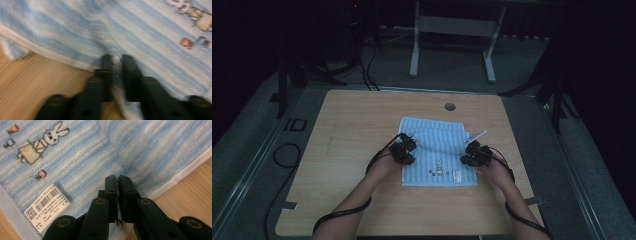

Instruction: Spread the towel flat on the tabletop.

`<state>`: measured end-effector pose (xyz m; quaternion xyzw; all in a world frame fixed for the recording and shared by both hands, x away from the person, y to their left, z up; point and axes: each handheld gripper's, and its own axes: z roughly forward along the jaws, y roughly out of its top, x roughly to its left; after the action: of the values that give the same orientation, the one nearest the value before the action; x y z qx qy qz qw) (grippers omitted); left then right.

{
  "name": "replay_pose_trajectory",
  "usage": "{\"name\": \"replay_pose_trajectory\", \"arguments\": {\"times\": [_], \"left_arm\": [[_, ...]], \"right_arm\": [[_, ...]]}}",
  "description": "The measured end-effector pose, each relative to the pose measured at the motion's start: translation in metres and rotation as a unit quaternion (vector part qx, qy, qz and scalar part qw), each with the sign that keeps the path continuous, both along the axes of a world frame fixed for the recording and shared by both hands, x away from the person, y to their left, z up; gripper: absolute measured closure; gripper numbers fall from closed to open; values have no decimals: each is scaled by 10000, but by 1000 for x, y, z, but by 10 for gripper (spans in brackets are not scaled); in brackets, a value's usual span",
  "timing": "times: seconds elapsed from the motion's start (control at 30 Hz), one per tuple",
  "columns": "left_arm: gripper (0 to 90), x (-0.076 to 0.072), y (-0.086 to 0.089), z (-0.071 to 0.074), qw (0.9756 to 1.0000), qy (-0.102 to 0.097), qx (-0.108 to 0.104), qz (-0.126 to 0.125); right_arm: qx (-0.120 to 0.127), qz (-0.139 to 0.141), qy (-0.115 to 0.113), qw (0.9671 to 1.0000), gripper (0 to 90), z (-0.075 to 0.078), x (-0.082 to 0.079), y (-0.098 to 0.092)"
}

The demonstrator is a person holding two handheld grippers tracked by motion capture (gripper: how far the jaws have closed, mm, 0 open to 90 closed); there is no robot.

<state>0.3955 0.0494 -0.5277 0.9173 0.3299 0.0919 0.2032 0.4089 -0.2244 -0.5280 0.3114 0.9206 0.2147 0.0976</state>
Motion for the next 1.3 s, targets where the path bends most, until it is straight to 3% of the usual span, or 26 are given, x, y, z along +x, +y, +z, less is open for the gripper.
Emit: {"name": "replay_pose_trajectory", "arguments": {"times": [0.1,0.2,0.37,0.57,0.63,0.77,0.9,0.93,1.0,1.07,1.13,1.2,1.3], "left_arm": [[859,-1,1,4,9998,139,-120,0],[860,-12,7,23,9994,16,-344,-66],[858,-47,22,55,9975,-254,-614,-259],[853,-93,40,64,9953,-227,-831,-444],[849,-107,45,65,9946,-195,-856,-550],[848,-130,49,62,9938,31,-816,-757],[835,-148,50,53,9911,343,-837,-976],[821,-151,50,51,9906,417,-832,-1001],[682,-152,52,49,9910,394,-822,-985],[652,-146,56,48,9892,518,-984,-951],[626,-139,58,47,9911,407,-979,-805],[600,-128,57,43,9932,305,-901,-668],[598,-113,54,34,9953,237,-759,-562]], "right_arm": [[-113,4,-51,9999,873,1,-2,3],[-25,65,-177,9998,873,15,-10,2],[142,354,-593,9975,873,51,-48,0],[403,629,-781,9941,871,68,-99,-6],[599,735,-734,9928,871,70,-117,-7],[675,866,-609,9921,871,66,-145,-5],[631,1086,-228,9918,834,51,-164,0],[656,1115,-185,9914,811,49,-166,0],[760,1118,-107,9908,758,47,-167,-2],[784,986,-151,9919,704,49,-162,-5],[940,915,-102,9913,700,54,-154,-7],[892,793,-283,9924,709,57,-143,-8],[831,569,-359,9943,722,56,-122,-8]]}}
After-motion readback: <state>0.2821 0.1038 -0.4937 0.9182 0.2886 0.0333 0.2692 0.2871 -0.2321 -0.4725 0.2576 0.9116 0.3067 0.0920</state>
